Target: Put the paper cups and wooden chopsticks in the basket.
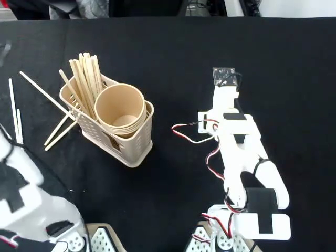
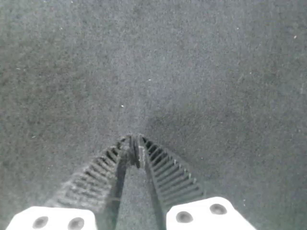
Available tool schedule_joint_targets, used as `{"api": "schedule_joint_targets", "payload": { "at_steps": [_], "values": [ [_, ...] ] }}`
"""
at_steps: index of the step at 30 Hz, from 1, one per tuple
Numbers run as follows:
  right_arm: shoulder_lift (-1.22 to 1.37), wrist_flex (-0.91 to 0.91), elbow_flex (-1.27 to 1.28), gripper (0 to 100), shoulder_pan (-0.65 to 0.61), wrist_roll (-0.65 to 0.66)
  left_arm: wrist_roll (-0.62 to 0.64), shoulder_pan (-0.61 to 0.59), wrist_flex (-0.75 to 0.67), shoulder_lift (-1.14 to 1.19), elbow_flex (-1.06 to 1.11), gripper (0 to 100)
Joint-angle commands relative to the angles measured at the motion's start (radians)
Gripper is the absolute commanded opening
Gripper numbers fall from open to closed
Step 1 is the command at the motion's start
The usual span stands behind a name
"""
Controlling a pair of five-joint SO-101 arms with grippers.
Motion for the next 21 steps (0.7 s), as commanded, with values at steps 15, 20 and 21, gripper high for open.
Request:
{"api": "schedule_joint_targets", "payload": {
  "at_steps": [15,20,21],
  "values": [
    [-0.022,-0.012,-0.005,1.5,-0.015,-0.002,0.0,0.398,-1.019,-1.115,1.399,3],
    [-0.022,-0.012,-0.007,1.5,-0.015,-0.002,0.002,0.549,-1.395,-1.415,1.724,3],
    [-0.022,-0.012,-0.007,1.5,-0.015,-0.002,0.002,0.578,-1.459,-1.453,1.779,3]
  ]
}}
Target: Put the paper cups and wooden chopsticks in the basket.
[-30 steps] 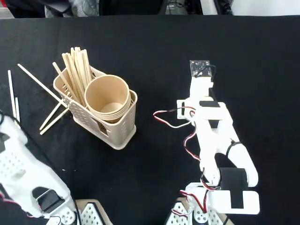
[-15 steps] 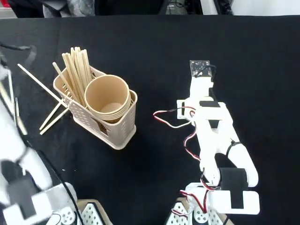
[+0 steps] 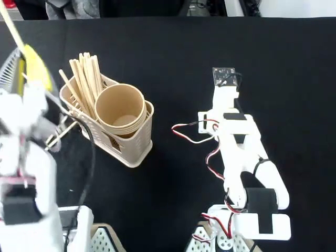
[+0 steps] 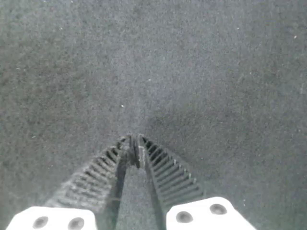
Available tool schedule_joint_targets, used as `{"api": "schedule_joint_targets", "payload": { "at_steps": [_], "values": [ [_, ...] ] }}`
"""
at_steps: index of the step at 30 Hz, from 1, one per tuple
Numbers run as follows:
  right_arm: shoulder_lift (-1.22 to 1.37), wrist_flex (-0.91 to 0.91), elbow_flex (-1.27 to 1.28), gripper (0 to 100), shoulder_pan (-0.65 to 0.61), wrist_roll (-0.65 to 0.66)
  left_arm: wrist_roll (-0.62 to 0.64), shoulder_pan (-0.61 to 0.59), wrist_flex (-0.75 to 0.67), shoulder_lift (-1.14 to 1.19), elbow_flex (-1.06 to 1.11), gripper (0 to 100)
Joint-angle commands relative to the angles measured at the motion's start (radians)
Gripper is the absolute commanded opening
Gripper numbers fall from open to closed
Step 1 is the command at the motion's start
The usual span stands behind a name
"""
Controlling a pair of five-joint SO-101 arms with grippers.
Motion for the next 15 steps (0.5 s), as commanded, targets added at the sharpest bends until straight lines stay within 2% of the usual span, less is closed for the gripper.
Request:
{"api": "schedule_joint_targets", "payload": {
  "at_steps": [1,4,8,15],
  "values": [
    [-0.022,-0.012,-0.007,1.5,-0.015,-0.002,0.006,0.142,-0.356,-0.224,0.255,3],
    [-0.022,-0.012,-0.007,1.5,-0.015,-0.002,-0.002,0.196,-0.453,-0.216,0.334,3],
    [-0.022,-0.012,-0.007,1.5,-0.015,-0.002,0.006,0.194,-0.462,-0.115,0.357,3],
    [-0.022,-0.012,-0.007,1.5,-0.015,-0.002,0.006,0.117,-0.64,0.152,0.352,3]
  ]
}}
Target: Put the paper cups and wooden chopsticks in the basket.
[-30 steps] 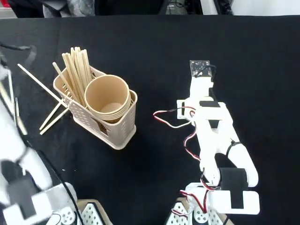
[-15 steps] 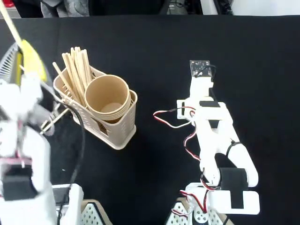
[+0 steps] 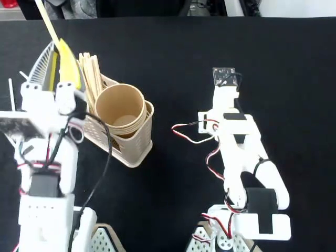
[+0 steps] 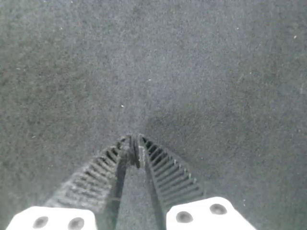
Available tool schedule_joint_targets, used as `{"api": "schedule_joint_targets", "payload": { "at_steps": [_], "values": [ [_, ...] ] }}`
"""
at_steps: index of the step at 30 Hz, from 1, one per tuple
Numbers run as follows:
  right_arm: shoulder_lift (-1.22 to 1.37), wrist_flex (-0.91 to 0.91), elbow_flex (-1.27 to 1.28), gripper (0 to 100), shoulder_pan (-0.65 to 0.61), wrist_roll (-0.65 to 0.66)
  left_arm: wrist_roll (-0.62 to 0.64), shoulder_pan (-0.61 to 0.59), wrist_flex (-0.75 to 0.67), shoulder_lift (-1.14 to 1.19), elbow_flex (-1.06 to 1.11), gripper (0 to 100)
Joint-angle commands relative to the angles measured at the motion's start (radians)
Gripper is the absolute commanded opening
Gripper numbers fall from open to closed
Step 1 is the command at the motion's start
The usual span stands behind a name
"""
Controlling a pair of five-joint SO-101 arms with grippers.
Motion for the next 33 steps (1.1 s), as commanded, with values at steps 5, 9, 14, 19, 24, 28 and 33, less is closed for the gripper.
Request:
{"api": "schedule_joint_targets", "payload": {
  "at_steps": [5,9,14,19,24,28,33],
  "values": [
    [-0.022,-0.012,-0.007,1.5,-0.015,-0.002,0.012,-0.097,-0.198,0.376,-0.01,3],
    [-0.022,-0.012,-0.008,1.5,-0.015,-0.002,0.121,-0.131,-0.201,0.425,-0.008,3],
    [-0.022,-0.012,-0.008,1.5,-0.015,-0.002,0.155,-0.133,0.026,0.345,-0.036,16],
    [-0.022,-0.014,-0.008,1.5,-0.017,-0.002,0.155,-0.131,0.356,0.144,-0.113,21],
    [-0.022,-0.014,-0.008,1.5,-0.017,-0.002,0.147,-0.154,0.766,0.023,-0.298,23],
    [-0.022,-0.014,-0.007,1.5,-0.017,-0.002,0.146,-0.314,0.862,0.071,-0.409,23],
    [-0.022,-0.014,-0.005,1.5,-0.017,-0.002,0.098,-0.57,0.858,0.316,-0.467,23]
  ]
}}
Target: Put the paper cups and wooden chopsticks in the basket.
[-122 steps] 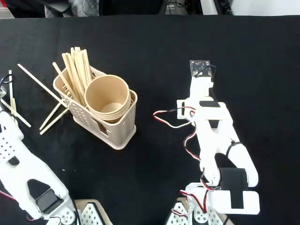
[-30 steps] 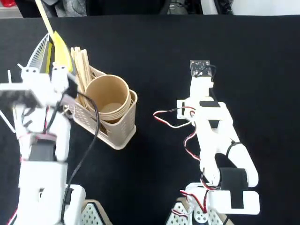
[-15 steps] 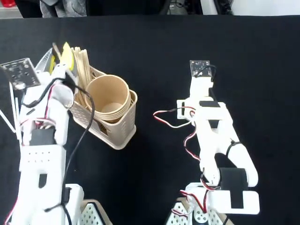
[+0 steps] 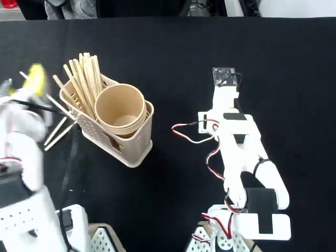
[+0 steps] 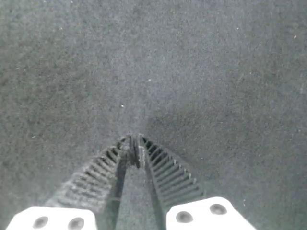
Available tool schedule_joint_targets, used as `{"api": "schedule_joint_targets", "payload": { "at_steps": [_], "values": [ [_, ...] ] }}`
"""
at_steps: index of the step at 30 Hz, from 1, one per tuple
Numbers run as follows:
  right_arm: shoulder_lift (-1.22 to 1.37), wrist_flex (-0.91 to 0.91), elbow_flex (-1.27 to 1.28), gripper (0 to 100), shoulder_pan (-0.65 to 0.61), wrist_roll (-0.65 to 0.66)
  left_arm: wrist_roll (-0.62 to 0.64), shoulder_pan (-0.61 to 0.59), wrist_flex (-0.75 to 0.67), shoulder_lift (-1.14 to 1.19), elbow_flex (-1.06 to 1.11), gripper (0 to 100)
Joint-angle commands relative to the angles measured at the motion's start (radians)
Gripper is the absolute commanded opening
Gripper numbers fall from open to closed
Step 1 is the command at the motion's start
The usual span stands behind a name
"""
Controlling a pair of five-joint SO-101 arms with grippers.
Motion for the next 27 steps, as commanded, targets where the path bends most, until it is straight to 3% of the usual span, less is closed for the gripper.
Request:
{"api": "schedule_joint_targets", "payload": {
  "at_steps": [1,7,14,27],
  "values": [
    [-0.022,-0.014,-0.005,1.5,-0.017,-0.002,-0.078,-0.213,0.006,0.252,-0.111,23],
    [-0.022,-0.014,-0.005,1.5,-0.017,-0.002,-0.233,-0.337,0.012,0.747,-0.321,23],
    [-0.022,-0.014,-0.005,1.5,-0.017,-0.002,-0.238,-0.363,0.025,1.327,-0.751,23],
    [-0.022,-0.014,-0.005,1.5,-0.017,-0.002,-0.238,-0.441,0.35,2.15,-1.83,23]
  ]
}}
